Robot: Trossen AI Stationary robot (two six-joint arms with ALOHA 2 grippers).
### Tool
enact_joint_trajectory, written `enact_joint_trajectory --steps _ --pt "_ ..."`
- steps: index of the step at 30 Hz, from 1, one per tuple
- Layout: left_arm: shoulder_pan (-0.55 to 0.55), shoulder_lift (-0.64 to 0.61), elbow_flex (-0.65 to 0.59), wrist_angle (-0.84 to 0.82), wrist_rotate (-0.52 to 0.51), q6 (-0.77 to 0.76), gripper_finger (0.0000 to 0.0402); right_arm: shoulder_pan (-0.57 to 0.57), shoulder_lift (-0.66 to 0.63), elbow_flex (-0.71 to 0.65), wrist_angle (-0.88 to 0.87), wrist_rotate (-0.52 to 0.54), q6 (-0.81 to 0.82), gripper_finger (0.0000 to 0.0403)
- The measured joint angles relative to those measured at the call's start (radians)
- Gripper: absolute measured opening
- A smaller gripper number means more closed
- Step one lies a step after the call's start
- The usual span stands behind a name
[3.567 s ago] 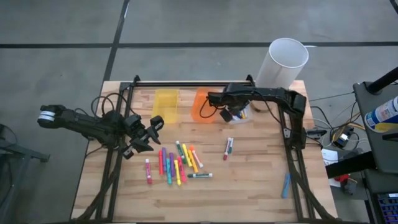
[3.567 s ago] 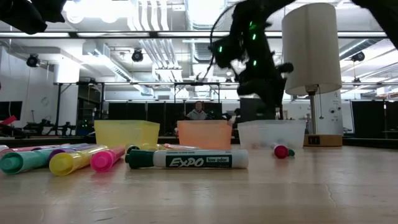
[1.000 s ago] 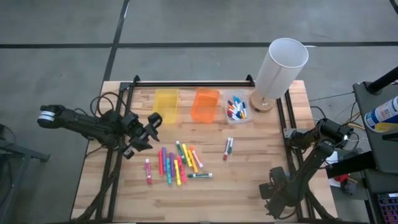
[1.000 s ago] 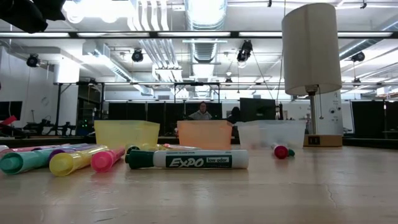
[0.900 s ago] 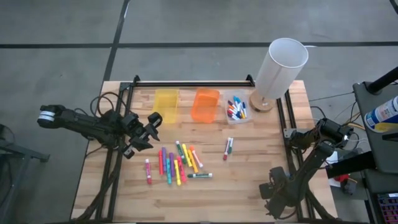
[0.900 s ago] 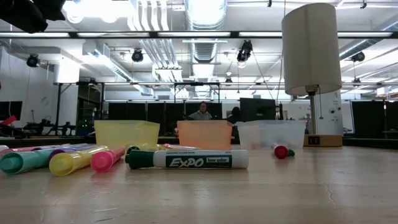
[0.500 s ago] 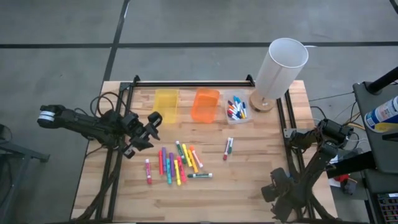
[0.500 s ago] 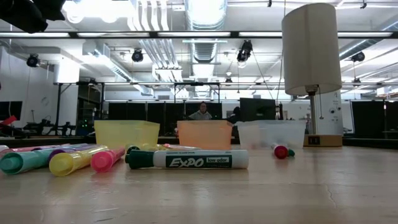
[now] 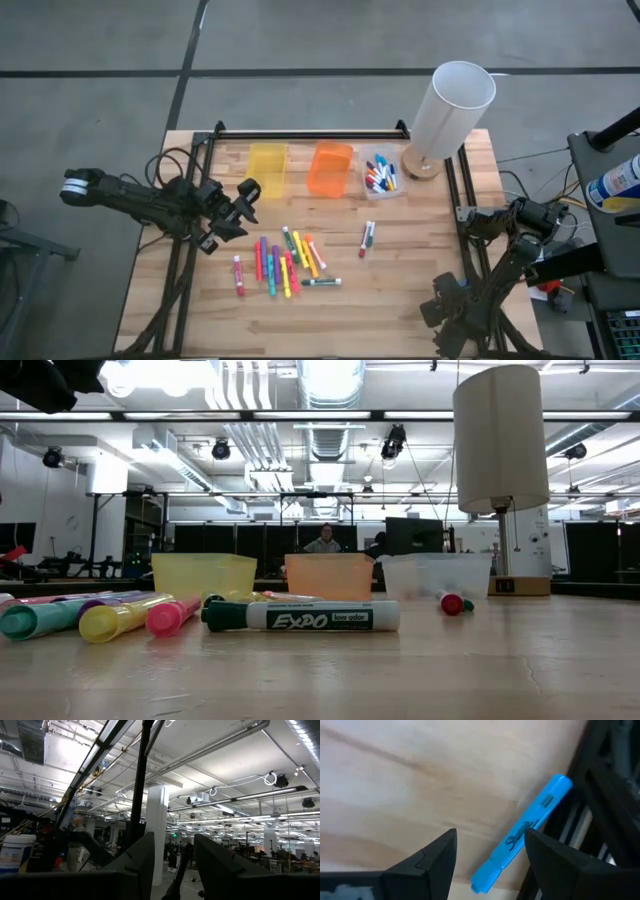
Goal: Pick & Place Markers
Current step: Move the blue highlighter to the center of the table
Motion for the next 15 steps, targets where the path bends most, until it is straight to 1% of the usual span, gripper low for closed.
enact_joint_trajectory --steps 2,4,6,7,12,13,15 --pt "0.000 0.000 0.000 0.000 0.000 0.000 0.0133 -0.002 0.005 0.006 -0.019 -0.025 0.042 0.0226" --pt "0.000 0.000 0.000 0.000 0.000 -0.001 0.0133 -0.010 0.006 0.005 -0.025 -0.079 0.072 0.0226" --pt "0.000 0.000 0.000 0.000 0.000 -0.001 0.0133 -0.013 0.006 0.005 -0.021 -0.109 0.071 0.0226" --pt "0.000 0.000 0.000 0.000 0.000 -0.001 0.0133 -0.015 0.006 0.009 -0.017 -0.112 0.051 0.0226" --pt "0.000 0.000 0.000 0.000 -0.005 0.002 0.0133 -0.032 0.008 0.044 0.029 -0.089 -0.155 0.0226" --pt "0.000 0.000 0.000 0.000 -0.006 0.004 0.0133 -0.036 0.011 0.055 0.040 -0.101 -0.213 0.0226" --pt "0.000 0.001 0.000 0.001 -0.010 0.005 0.0133 -0.042 0.011 0.067 0.054 -0.158 -0.296 0.0226"
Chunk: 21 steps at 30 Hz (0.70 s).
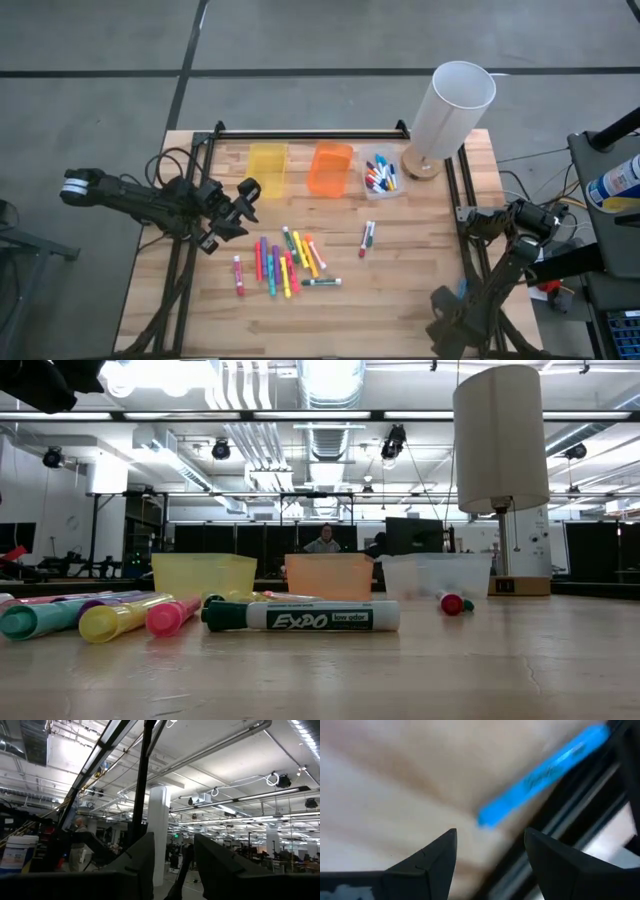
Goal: Pick & Place Markers
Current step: Move the blue highlighter to the center of the table
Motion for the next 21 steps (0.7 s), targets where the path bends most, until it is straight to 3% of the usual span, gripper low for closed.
enact_joint_trajectory --steps 4,11,21 --pt "0.000 0.004 0.000 0.000 -0.003 0.000 0.0133 -0.002 -0.001 0.008 -0.008 -0.100 -0.179 0.0226" --pt "0.000 0.004 0.000 -0.001 -0.007 -0.002 0.0133 -0.005 0.007 -0.017 -0.007 -0.092 -0.368 0.0202" --pt "0.000 0.008 0.001 0.000 -0.007 -0.003 0.0133 0.003 0.023 -0.035 -0.012 -0.107 -0.459 0.0019"
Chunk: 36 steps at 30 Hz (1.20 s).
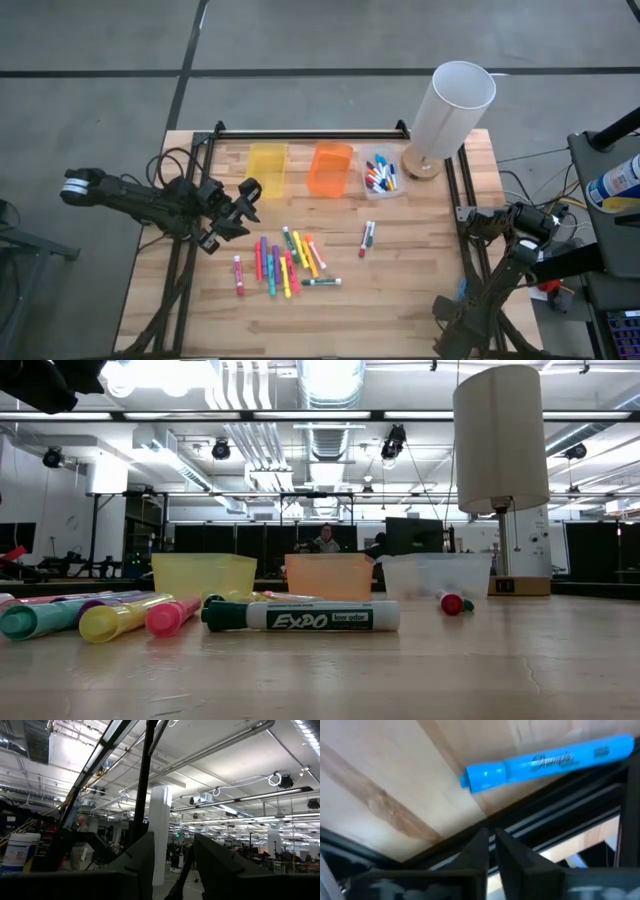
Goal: Pick & Place Markers
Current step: Move the blue highlighter to the center of the table
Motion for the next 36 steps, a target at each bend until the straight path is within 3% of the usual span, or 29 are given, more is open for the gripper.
enact_joint_trajectory --steps 4,25,36 --pt "0.000 0.000 0.001 0.000 0.000 0.000 0.0133 -0.001 0.000 -0.009 0.000 0.054 -0.015 0.0010" --pt "0.000 0.001 0.001 0.000 0.001 0.000 0.0133 -0.003 -0.002 -0.167 0.083 0.070 -0.032 0.0008" --pt "0.000 0.001 0.001 0.000 0.000 0.000 0.0133 -0.022 -0.006 -0.144 0.061 0.211 -0.026 0.0008"
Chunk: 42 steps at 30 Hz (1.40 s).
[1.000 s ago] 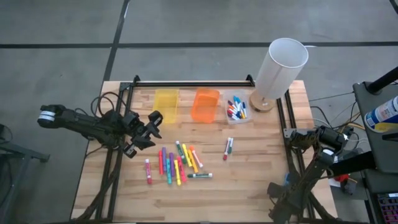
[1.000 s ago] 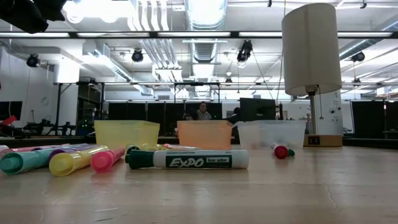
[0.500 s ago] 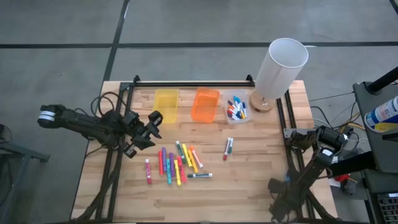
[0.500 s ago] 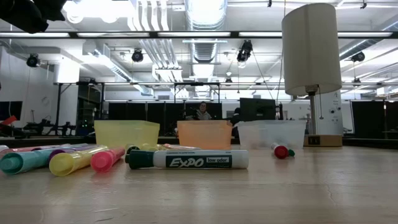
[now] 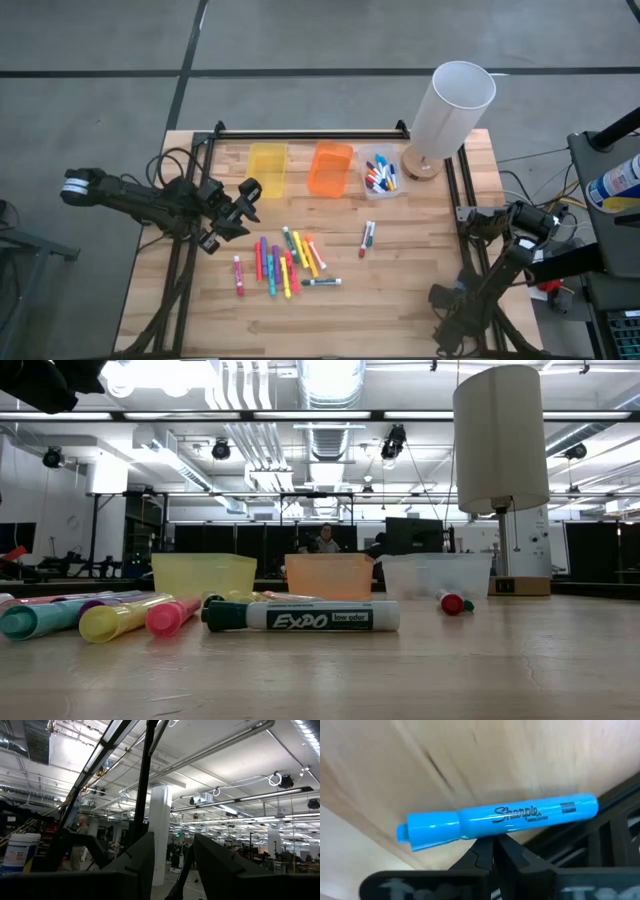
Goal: Pick & Place Markers
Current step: Move the blue highlighter to the center of the table
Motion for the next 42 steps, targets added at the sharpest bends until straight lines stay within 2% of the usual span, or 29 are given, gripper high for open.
enact_joint_trajectory --steps 4,12,17,23,26,29,33,38,42 --pt "0.000 0.000 0.000 0.000 0.000 0.000 0.0133 -0.005 0.000 0.014 0.000 0.045 0.001 0.0008" --pt "0.000 0.000 0.000 0.000 -0.001 0.000 0.0133 -0.036 0.000 0.085 -0.045 0.266 0.008 0.0008" --pt "0.000 0.000 0.000 0.000 -0.001 0.000 0.0133 -0.076 -0.002 0.147 -0.117 0.277 -0.047 0.0008" --pt "0.000 0.000 0.000 0.000 -0.001 0.000 0.0133 -0.114 -0.006 0.218 -0.206 0.393 -0.101 0.0008" --pt "0.000 0.000 0.000 -0.001 -0.002 0.000 0.0133 -0.161 -0.006 0.207 -0.230 0.392 -0.142 0.0013" --pt "0.000 0.002 0.000 0.000 -0.002 0.000 0.0133 -0.227 -0.006 0.190 -0.228 0.396 -0.176 0.0035" --pt "0.000 0.009 0.000 -0.001 -0.002 0.000 0.0133 -0.334 -0.006 0.174 -0.222 0.413 -0.259 0.0086" --pt "0.000 0.010 0.000 -0.001 -0.003 0.000 0.0133 -0.431 -0.013 0.174 -0.195 0.549 -0.407 0.0152" --pt "0.000 0.010 0.000 -0.004 -0.003 0.000 0.0133 -0.503 -0.024 0.173 -0.189 0.656 -0.505 0.0184"
